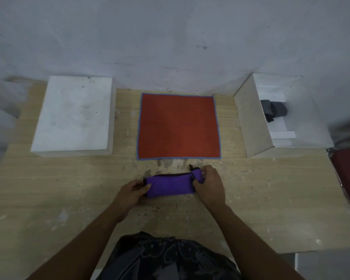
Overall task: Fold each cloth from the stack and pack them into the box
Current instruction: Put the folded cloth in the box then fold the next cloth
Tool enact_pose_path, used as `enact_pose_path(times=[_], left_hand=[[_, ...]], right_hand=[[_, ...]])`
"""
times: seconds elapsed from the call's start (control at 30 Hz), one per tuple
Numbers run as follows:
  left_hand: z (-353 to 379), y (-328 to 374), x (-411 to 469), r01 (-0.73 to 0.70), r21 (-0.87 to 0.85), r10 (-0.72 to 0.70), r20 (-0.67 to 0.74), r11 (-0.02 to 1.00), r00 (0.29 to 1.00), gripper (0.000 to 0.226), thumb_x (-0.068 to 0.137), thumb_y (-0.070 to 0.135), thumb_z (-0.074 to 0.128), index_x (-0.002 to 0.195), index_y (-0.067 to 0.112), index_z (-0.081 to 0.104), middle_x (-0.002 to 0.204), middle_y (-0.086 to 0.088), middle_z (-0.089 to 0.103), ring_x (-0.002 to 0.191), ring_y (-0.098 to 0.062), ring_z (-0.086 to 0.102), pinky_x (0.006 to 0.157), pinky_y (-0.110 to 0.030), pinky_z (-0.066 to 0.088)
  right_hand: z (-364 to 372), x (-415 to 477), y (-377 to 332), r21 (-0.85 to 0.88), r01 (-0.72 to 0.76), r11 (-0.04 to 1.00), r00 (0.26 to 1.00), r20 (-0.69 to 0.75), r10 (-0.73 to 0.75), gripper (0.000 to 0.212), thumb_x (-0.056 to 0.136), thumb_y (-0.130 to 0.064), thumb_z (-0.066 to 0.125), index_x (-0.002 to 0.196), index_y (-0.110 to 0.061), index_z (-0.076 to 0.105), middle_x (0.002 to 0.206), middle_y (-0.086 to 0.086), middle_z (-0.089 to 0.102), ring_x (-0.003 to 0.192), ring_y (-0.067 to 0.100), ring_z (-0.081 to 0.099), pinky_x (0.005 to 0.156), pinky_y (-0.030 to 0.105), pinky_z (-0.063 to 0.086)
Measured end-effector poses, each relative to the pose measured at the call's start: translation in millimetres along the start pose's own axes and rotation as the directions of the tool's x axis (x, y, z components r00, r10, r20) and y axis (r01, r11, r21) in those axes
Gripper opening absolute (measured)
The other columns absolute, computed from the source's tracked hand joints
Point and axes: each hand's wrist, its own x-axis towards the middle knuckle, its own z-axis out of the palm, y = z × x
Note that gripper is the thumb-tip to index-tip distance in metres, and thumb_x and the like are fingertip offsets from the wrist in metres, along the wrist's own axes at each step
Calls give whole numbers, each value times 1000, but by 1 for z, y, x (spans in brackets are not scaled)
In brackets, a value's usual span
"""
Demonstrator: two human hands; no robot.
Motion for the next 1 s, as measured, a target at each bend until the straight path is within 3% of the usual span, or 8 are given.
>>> enact_pose_path(times=[0.2, 0.3, 0.37, 0.43, 0.53, 0.6, 0.83, 1.0], left_hand=[[-4, -4, 5, 11, 9, -11, 10, 1000, 1000, 30, 83, 29, 71, 108, 12, 67, 102, -7, 73, 96, -26, 69, 88, -45, 55], [-6, -5, 6, 13, -4, -13, 21, 1000, 1000, 30, 84, 28, 70, 109, 13, 67, 103, -8, 73, 95, -25, 69, 88, -45, 56], [-5, -4, 5, 10, -7, -9, 27, 1000, 1000, 29, 85, 26, 69, 110, 11, 66, 103, -8, 73, 89, -22, 69, 75, -37, 57], [-4, -4, 4, 5, -6, -5, 37, 1000, 999, 30, 85, 24, 70, 110, 9, 66, 102, -9, 73, 84, -20, 69, 66, -30, 54], [-5, -5, 4, -2, -7, 2, 43, 1000, 999, 29, 82, 20, 72, 108, 6, 67, 101, -12, 73, 84, -19, 68, 66, -27, 52], [-4, -6, 4, -10, -13, 11, 39, 1000, 999, 28, 81, 17, 73, 106, 5, 67, 102, -14, 73, 84, -19, 67, 67, -25, 51], [-3, -6, 3, -8, -23, 9, 29, 1000, 1000, 24, 82, 20, 72, 101, 7, 69, 101, -13, 73, 89, -23, 66, 76, -36, 49], [0, -2, -1, -24, -80, 27, 37, 997, 999, 27, 83, 23, 71, 99, 1, 68, 98, -17, 72, 91, -27, 65, 80, -39, 49]], right_hand=[[24, -23, -14, -7, 225, 974, 972, 68, -224, 31, 85, -33, 62, 110, -15, 57, 98, 1, 54, 88, 12, 46, 75, 21, 37], [27, -24, -16, 22, 258, 966, 958, 123, -258, 27, 89, -20, 56, 114, -11, 62, 107, 9, 59, 100, 23, 55, 84, 26, 44], [27, -25, -17, 19, 229, 973, 966, 117, -230, 29, 88, -14, 57, 116, -9, 61, 112, 13, 56, 106, 27, 53, 92, 34, 47], [25, -26, -19, -40, 138, 990, 988, 70, -135, 39, 86, -22, 61, 122, -9, 54, 119, 13, 49, 112, 27, 46, 94, 37, 46], [25, -25, -22, -15, -58, 998, 993, 98, 59, 59, 85, -34, 62, 134, -9, 40, 128, 14, 49, 118, 30, 48, 94, 40, 45], [25, -21, -23, -7, -121, 993, 982, 145, 121, 59, 85, -37, 61, 133, -8, 41, 127, 14, 52, 117, 29, 51, 94, 39, 46], [26, -12, -41, -1, -109, 994, 980, 166, 108, 38, 80, -31, 65, 107, -9, 50, 107, 12, 59, 98, 28, 58, 71, 30, 43], [36, -19, -59, 1, -1, 1000, 984, 176, 1, 47, 80, -35, 67, 111, -9, 44, 107, 10, 54, 96, 27, 56, 68, 28, 39]])
